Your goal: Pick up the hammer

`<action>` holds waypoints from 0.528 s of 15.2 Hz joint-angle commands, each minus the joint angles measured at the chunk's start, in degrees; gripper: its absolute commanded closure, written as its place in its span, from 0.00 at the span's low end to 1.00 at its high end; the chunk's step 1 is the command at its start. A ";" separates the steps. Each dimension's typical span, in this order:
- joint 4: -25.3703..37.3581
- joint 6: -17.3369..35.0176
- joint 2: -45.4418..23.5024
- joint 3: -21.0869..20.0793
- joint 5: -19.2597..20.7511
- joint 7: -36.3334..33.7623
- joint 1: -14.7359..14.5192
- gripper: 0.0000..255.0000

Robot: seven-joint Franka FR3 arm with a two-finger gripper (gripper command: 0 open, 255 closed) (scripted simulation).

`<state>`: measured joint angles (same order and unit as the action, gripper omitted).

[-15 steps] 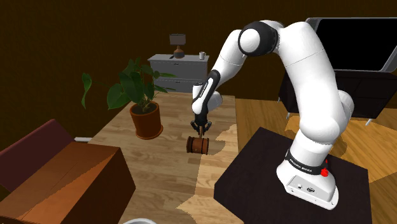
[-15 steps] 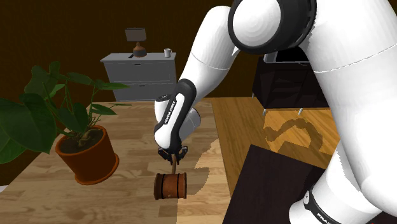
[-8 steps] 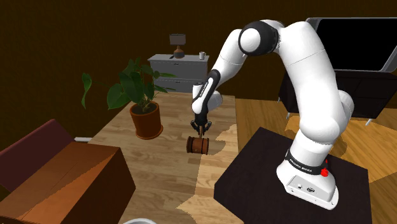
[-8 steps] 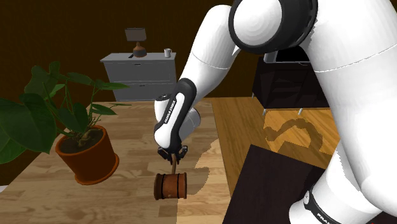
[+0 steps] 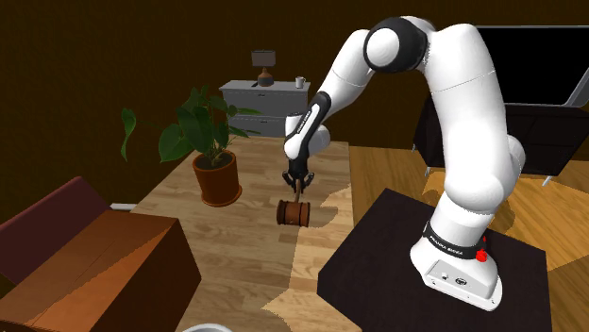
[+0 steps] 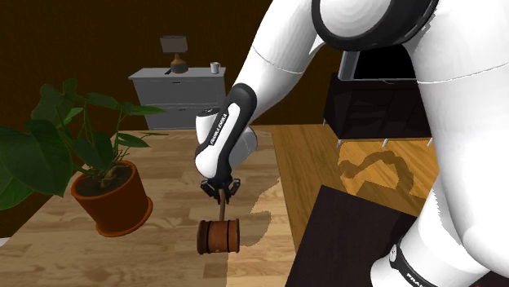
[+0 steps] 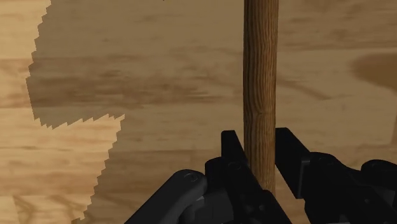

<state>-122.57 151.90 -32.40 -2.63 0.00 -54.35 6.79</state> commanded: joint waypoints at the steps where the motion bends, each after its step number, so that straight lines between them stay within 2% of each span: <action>1: -0.41 -1.15 1.59 -0.07 -0.07 0.01 0.06 1.00; 8: -1.20 -4.05 5.28 -0.23 -0.23 0.06 0.18 1.00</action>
